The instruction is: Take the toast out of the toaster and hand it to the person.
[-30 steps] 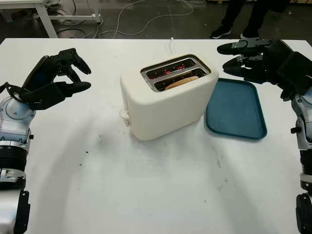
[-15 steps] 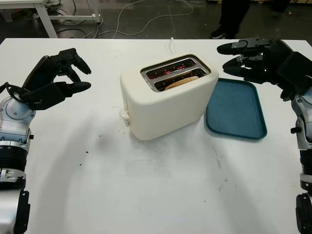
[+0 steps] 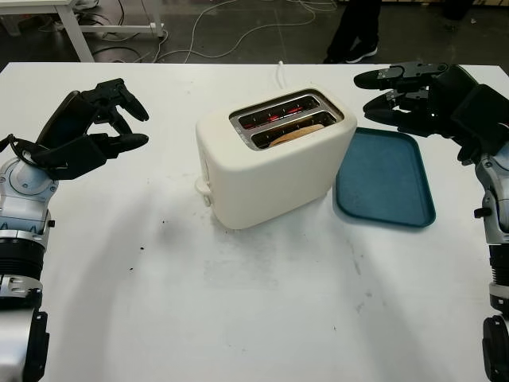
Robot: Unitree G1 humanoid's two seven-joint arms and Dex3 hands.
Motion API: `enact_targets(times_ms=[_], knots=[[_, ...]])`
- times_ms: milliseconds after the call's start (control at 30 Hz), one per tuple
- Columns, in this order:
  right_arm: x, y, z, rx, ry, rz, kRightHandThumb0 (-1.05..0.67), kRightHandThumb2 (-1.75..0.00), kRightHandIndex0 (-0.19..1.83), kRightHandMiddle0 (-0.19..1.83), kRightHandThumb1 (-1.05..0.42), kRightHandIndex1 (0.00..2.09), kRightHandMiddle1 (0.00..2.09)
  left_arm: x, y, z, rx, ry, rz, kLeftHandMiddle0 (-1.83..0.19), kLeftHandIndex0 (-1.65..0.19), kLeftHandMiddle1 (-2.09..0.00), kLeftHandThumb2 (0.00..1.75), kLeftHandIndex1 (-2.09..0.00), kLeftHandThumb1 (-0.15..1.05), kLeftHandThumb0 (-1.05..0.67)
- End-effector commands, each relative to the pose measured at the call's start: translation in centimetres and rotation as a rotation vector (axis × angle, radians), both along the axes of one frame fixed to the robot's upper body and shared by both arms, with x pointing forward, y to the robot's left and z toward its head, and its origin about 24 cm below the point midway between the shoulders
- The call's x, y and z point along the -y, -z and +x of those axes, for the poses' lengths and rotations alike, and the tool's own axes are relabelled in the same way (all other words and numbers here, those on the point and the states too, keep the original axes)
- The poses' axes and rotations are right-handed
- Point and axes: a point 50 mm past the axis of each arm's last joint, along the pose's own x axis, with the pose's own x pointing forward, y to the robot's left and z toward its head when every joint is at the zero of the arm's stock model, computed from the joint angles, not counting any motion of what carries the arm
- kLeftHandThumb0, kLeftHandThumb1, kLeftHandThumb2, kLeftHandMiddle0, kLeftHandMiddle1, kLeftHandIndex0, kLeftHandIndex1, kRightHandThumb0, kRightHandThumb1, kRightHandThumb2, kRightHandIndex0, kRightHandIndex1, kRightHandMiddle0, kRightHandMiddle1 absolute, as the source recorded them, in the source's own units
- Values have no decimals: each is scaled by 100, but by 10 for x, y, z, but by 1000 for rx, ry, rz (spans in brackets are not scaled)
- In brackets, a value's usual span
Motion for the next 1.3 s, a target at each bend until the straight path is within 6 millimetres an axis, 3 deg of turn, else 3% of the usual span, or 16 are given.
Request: enact_targets(times_ms=[0,1267], knots=[[-3,-6,1,27,-8,-2,-39,0,45,78,-88,88,1,1,-2,0,13,2,-5,-60,-41,-141,26,-142,92,-105],[-3,-5,1,29,-13,7,-38,0,44,79,-88,90,1,0,0,0,7,2,-13,-61,-42,-138,25,-140,92,-105]])
